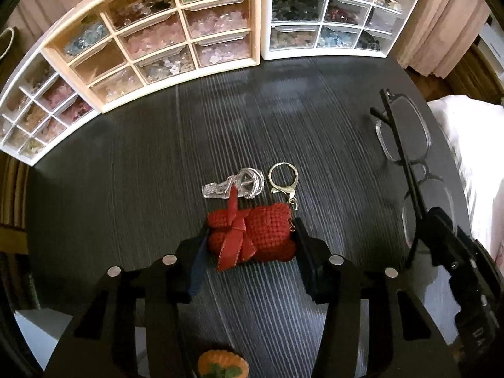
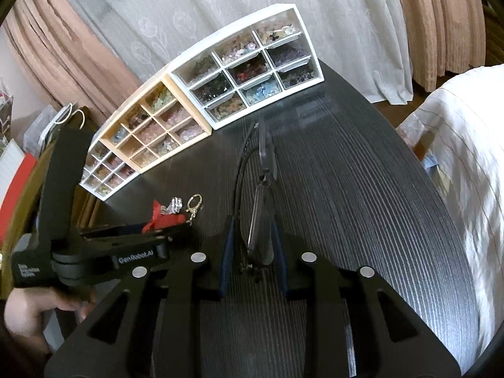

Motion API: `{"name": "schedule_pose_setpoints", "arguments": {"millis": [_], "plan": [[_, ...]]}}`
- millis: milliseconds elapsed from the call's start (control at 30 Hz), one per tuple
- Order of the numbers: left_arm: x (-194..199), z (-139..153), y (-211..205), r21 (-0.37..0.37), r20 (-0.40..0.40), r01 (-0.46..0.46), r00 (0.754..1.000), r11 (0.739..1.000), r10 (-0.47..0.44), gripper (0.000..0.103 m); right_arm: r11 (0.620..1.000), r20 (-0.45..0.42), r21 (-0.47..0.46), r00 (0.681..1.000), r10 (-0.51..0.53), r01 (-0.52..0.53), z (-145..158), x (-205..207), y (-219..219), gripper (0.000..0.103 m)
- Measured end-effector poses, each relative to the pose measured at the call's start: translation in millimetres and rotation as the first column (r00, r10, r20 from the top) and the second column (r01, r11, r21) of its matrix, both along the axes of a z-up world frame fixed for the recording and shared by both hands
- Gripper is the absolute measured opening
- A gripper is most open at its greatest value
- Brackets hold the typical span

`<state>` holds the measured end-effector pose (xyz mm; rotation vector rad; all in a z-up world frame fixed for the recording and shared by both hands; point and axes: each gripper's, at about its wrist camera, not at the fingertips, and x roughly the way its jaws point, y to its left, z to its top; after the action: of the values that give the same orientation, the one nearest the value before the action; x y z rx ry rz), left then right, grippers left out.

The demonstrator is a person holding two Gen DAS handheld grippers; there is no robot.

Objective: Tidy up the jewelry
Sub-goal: 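Close the left tool on the red knitted bear keychain while the right tool lifts the eyeglasses, then carry the red bear in the left tool and eyeglasses in the right tool to the box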

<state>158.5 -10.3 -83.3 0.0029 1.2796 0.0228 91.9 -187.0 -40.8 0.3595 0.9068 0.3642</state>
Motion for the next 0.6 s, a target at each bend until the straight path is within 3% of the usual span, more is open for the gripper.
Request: {"name": "schedule_pose_setpoints", "arguments": {"millis": [100, 300, 467, 600], "plan": [[-10, 1, 1, -0.021, 0.003, 0.0, 1.0, 1.0, 0.0, 0.05, 0.998, 0.0, 0.057, 1.0, 0.015, -0.015, 4, -1, -2, 0.023], [-25, 19, 4, -0.034, 0.035, 0.0, 0.999, 0.999, 0.001, 0.05, 0.999, 0.034, 0.05, 0.999, 0.016, -0.017, 19, -8, 1, 0.022], [-40, 48, 12, -0.039, 0.083, -0.014, 0.996, 0.999, 0.017, 0.05, 0.999, 0.064, 0.043, 0.998, 0.02, -0.023, 33, -17, 5, 0.022], [-57, 74, 21, -0.093, 0.127, -0.013, 0.992, 0.996, 0.025, 0.05, 0.998, 0.086, 0.058, 0.996, 0.032, -0.037, 46, -25, 9, 0.021]]}}
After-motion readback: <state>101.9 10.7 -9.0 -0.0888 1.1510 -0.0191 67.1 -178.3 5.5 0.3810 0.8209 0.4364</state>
